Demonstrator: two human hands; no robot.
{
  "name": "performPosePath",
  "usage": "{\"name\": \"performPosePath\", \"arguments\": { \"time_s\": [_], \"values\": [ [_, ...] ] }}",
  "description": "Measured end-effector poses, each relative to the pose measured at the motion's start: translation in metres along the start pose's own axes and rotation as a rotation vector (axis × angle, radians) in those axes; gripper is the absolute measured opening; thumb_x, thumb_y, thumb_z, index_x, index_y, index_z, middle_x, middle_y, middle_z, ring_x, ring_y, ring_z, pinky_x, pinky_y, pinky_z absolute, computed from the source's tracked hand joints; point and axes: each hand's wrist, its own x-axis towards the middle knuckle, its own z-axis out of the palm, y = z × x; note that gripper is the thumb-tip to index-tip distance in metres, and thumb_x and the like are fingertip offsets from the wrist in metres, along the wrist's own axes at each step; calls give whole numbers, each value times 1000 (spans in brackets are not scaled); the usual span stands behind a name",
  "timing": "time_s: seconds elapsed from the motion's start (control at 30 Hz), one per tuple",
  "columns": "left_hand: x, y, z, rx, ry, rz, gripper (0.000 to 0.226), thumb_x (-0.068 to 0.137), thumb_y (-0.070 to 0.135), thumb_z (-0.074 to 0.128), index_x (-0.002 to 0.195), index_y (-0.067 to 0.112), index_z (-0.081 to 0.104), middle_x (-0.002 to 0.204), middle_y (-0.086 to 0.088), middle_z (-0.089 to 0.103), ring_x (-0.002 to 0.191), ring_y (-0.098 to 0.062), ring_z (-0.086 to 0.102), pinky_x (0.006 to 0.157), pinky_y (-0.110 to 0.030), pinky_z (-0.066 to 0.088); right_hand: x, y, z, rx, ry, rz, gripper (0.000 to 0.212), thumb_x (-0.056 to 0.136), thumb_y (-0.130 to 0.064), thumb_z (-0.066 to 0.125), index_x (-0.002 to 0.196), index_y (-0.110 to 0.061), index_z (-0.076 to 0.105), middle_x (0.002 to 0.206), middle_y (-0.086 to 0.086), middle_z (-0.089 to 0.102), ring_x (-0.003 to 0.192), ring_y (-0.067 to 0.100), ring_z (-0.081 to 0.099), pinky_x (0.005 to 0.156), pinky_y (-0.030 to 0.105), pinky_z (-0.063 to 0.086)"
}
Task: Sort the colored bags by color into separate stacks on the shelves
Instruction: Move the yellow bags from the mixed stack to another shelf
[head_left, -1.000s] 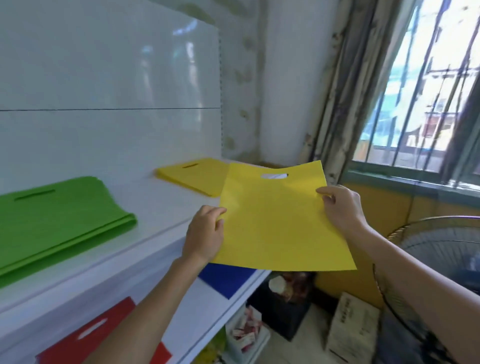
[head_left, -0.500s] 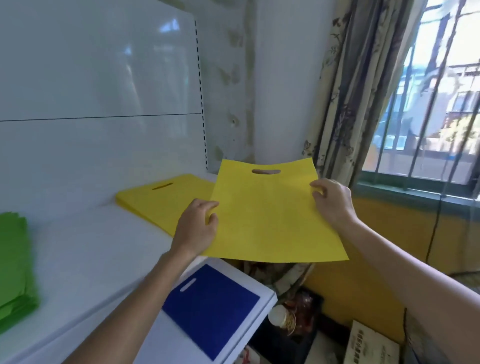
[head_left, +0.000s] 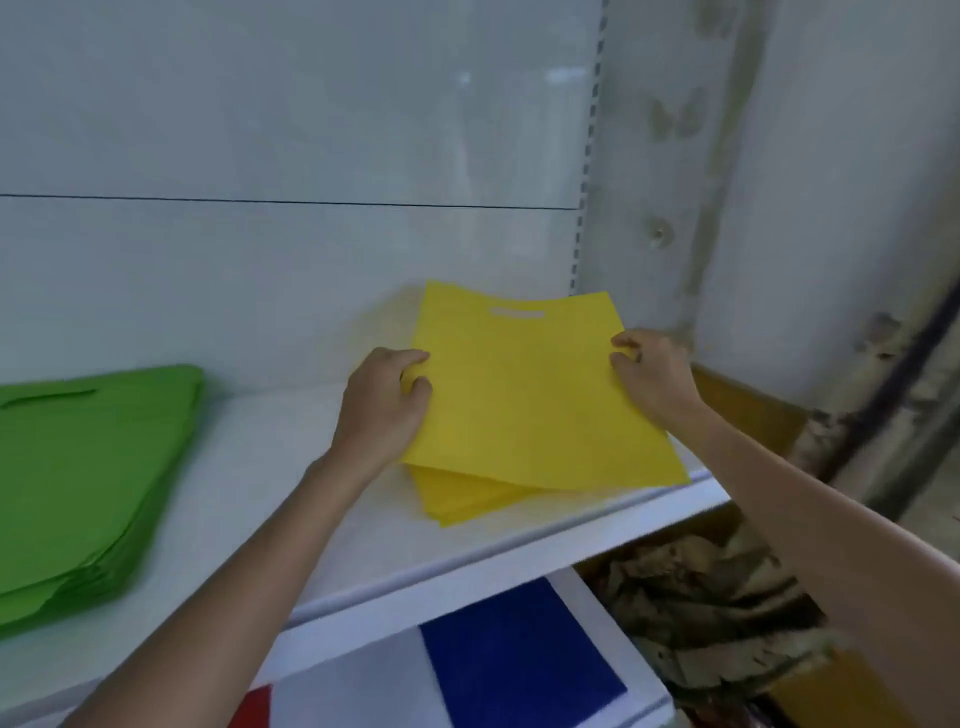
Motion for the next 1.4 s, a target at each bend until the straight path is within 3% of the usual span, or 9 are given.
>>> {"name": "performPosePath", "arguments": {
  "time_s": [0.2, 0.43, 0.67, 0.83, 1.0, 1.17, 1.27, 1.4],
  "values": [
    [-3, 0, 3, 126, 5, -198, 37, 91, 17, 52, 128, 15, 54, 123, -11, 52, 110, -24, 50, 88, -25, 35, 40, -1, 33, 62, -207, -150, 39, 93, -8, 47, 132, -4, 50, 139, 13, 47, 127, 27, 44, 104, 30, 32],
    [-23, 13, 34, 347, -157, -374, 42, 91, 23, 51, 132, 16, 49, 128, -14, 48, 121, -29, 44, 98, -31, 36, 44, 37, 50, 79, -343, -197, 39, 91, -8, 47, 128, 1, 52, 135, 17, 49, 124, 31, 44, 101, 37, 36],
    [-32, 18, 47, 478, -95, -535, 44, 90, 30, 50, 132, 19, 47, 134, -14, 41, 125, -31, 38, 101, -34, 33, 54, 56, 58, 81, -635, -167, 47, 92, -28, 47, 139, -21, 42, 144, 5, 42, 132, 27, 36, 109, 42, 30],
    [-31, 25, 49, 435, -63, -550, 44, 94, 25, 44, 136, 12, 42, 143, -7, 41, 132, -25, 35, 104, -31, 29, 49, 43, 64, -164, -761, -279, 59, 95, -52, 33, 147, -26, 21, 152, 7, 26, 140, 33, 15, 111, 46, 13],
    [-39, 28, 44, 438, -29, -537, 48, 94, 27, 45, 140, 16, 37, 142, -8, 42, 130, -25, 38, 104, -33, 34, 45, 31, 60, -190, -740, -259, 54, 98, -47, 29, 142, -15, 29, 147, 15, 30, 137, 35, 19, 108, 46, 19],
    [-59, 24, -8, 546, 178, -469, 40, 87, 26, 56, 126, 16, 55, 129, -12, 53, 120, -27, 47, 100, -34, 38, 35, -25, 56, 109, -395, -427, 41, 96, -25, 42, 133, -8, 46, 137, 16, 43, 128, 33, 36, 102, 40, 32],
    [-85, 20, -60, 666, 295, -445, 35, 83, 20, 60, 117, 12, 62, 125, -16, 55, 119, -33, 45, 102, -34, 33, 8, -92, 65, 283, -416, -607, 42, 94, -21, 47, 134, -10, 46, 134, 15, 47, 124, 30, 41, 103, 39, 33],
    [-142, 14, -133, 730, 417, -550, 34, 82, 18, 61, 116, 12, 63, 125, -15, 54, 119, -32, 46, 102, -32, 32, -60, -190, 82, 453, -504, -821, 42, 90, -16, 52, 131, -7, 49, 130, 16, 51, 120, 32, 47, 101, 35, 35]
  ]
}}
